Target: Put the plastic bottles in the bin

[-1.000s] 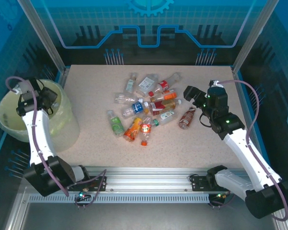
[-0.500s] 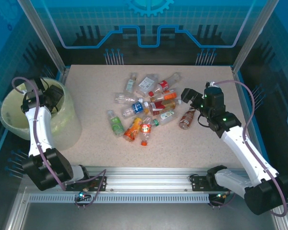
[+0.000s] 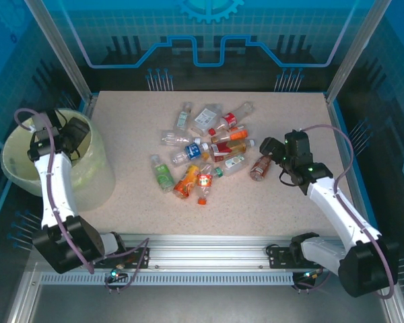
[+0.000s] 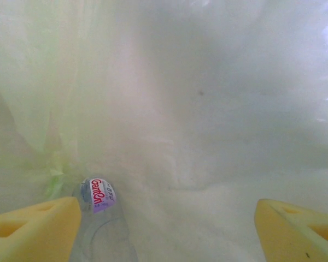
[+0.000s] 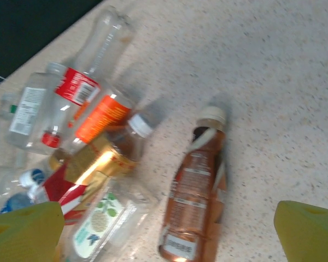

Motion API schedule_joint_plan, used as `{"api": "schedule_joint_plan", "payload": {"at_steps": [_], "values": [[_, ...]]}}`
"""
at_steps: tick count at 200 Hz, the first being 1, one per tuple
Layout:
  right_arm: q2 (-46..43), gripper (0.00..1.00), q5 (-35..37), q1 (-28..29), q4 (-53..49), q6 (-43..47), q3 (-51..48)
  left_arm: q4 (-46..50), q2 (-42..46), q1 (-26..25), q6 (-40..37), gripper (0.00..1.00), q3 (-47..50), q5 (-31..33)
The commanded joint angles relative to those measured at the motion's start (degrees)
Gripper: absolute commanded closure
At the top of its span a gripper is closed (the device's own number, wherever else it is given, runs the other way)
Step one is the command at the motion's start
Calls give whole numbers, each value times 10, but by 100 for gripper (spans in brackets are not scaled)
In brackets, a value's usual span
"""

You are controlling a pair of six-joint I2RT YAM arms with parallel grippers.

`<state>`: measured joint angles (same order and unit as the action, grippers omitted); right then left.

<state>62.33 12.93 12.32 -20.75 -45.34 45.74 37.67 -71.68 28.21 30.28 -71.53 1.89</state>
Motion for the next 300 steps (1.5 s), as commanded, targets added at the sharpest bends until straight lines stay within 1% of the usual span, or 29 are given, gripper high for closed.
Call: {"api": "schedule_joint_plan", "payload": {"at_steps": [1,16,37,61,72,76,93,107,122,139,152,170,200,229,255,285,300], "values": [[17,0,-22,-14,-23,-18,-20,19,35,-6,-29,15,-28,15],[28,0,-51,-15,-23,-6,-31,23,48,-6,-38,13,-29,15],[50,1,-109,-14,-10,17,-42,26,68,-6,-47,11,-31,14],[85,2,-125,-7,-10,22,-38,18,84,-6,-52,8,-33,10],[104,2,-125,0,-10,21,-32,18,84,-6,-54,7,-36,1],[110,2,-124,3,-10,22,-30,19,83,-6,-54,5,-38,-3],[140,3,-117,17,-16,21,-17,23,86,-6,-57,1,-40,-16],[162,4,-95,29,-17,12,-10,21,92,-6,-63,1,-40,-26],[182,8,-82,39,-3,2,-11,23,94,-6,-68,1,-46,-34],[195,12,-68,49,17,-11,-18,30,95,-6,-67,1,-58,-39],[202,12,-57,53,30,-17,-24,37,96,-6,-63,1,-68,-47],[214,16,-49,59,41,-13,-27,43,98,-10,-61,1,-83,-61],[238,22,-38,65,41,5,-25,60,99,-36,-62,1,-111,-59],[241,29,-13,73,45,19,-36,59,107,-62,-46,1,-127,-69],[235,36,-7,73,46,27,-48,37,113,-93,-43,1,-126,-134],[218,45,1,74,48,42,-55,-17,112,-147,-31,1,-112,-180],[206,50,6,74,40,49,-56,-38,109,-173,-20,1,-107,-192]]}}
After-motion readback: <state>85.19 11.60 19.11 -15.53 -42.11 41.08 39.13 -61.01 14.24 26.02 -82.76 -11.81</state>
